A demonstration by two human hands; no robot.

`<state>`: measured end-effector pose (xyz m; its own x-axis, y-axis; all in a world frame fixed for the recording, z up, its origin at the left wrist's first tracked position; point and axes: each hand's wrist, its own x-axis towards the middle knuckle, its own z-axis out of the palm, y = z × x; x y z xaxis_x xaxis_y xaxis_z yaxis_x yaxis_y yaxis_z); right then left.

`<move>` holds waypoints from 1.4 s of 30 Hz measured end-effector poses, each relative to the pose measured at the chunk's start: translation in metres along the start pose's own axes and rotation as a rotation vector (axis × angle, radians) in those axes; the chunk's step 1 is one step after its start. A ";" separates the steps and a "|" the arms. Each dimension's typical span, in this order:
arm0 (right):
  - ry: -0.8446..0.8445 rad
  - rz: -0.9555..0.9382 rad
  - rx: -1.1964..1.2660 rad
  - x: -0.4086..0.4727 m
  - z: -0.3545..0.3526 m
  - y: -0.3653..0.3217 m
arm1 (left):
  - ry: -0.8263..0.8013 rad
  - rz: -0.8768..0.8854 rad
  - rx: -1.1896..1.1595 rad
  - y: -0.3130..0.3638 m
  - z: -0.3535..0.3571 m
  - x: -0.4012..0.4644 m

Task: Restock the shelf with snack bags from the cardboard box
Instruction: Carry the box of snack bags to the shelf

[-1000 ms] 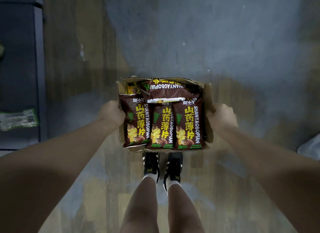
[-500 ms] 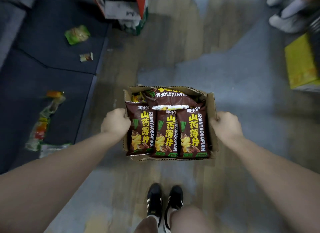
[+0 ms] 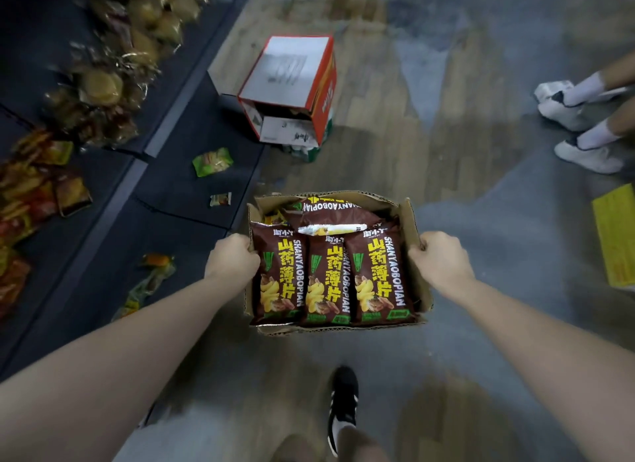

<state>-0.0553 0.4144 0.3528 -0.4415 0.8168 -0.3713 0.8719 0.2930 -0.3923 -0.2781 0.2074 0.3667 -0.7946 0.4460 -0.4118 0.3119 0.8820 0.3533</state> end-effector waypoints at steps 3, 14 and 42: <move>0.022 -0.048 -0.003 0.035 -0.026 -0.026 | 0.021 -0.024 -0.026 0.021 -0.024 0.024; 0.106 -0.119 0.012 0.164 -0.096 -0.128 | 0.076 -0.006 -0.143 0.082 -0.117 0.144; 0.057 -0.329 -0.062 0.444 -0.232 -0.357 | 0.153 -0.229 -0.447 0.200 -0.273 0.374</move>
<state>-0.5132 0.7873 0.5233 -0.6903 0.6996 -0.1845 0.6966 0.5738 -0.4308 -0.6547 0.5092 0.5131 -0.8936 0.1923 -0.4056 -0.1055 0.7882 0.6063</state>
